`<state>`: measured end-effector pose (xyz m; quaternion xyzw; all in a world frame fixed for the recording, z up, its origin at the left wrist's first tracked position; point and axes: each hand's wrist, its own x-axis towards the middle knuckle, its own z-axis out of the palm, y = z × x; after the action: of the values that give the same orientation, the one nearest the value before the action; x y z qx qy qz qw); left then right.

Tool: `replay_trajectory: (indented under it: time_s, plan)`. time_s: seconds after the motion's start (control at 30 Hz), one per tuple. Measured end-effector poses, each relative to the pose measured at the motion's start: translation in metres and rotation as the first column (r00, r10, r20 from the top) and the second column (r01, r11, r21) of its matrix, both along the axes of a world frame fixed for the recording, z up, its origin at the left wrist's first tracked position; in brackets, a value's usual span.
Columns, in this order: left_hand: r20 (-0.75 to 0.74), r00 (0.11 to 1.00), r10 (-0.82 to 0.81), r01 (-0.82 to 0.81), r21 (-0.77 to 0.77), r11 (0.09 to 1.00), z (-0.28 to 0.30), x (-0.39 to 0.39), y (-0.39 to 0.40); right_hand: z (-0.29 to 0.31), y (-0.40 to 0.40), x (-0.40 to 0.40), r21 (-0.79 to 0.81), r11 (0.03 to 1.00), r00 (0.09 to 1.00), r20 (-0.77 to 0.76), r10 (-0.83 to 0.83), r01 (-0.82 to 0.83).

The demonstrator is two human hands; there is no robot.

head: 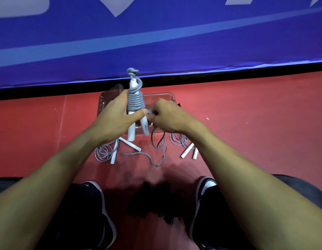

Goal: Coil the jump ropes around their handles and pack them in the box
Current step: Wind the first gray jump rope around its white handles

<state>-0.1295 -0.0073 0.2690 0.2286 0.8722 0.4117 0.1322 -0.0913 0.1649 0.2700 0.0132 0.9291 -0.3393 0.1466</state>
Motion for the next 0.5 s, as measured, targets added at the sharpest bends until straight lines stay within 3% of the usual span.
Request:
replay_trajectory:
  time_s: [0.5]
  plan:
    - [0.254,0.965,0.059,-0.117,0.219,0.969,0.003,0.0,0.002,0.01,-0.002,0.003,-0.148,0.988,0.999,0.027,0.039,-0.035]
